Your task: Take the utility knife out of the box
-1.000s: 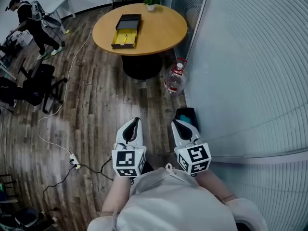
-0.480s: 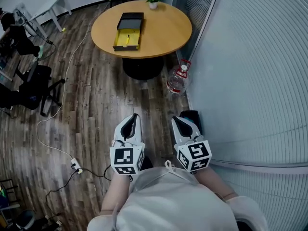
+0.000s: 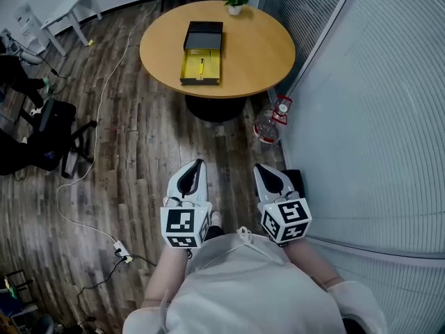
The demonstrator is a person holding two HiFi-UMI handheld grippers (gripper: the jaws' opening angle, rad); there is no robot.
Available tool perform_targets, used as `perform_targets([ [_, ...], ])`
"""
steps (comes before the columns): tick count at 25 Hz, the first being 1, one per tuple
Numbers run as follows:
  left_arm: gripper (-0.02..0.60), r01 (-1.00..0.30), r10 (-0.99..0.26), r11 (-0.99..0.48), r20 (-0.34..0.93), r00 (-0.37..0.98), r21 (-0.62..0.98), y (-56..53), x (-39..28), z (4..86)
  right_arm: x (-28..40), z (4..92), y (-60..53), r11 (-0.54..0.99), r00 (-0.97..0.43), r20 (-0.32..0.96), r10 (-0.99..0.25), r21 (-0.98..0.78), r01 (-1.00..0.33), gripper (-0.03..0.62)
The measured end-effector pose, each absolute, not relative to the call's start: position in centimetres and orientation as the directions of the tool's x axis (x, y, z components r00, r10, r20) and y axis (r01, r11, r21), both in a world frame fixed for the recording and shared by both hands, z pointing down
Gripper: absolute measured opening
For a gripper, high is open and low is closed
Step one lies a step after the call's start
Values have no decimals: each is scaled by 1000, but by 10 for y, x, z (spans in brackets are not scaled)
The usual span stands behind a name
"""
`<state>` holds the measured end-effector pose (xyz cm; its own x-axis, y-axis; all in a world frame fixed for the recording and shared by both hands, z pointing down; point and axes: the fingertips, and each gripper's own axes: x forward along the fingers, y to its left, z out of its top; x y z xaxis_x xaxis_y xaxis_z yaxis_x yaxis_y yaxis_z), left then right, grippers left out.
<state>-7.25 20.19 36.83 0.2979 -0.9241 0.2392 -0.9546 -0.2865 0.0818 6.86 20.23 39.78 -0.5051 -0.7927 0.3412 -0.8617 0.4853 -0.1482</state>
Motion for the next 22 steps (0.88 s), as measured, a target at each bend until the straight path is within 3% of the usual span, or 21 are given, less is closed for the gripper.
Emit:
perform_targets([
  [10,6,-945,-910,-300,258,324,131,123,-131,392,24,423,117,437,-459,387,-800,-150,-887,0],
  [22,6,-974,-937,-205,268,225,102,-25,-179,406,-26,443,-49,526,-544,378,-749,-161,-835,0],
])
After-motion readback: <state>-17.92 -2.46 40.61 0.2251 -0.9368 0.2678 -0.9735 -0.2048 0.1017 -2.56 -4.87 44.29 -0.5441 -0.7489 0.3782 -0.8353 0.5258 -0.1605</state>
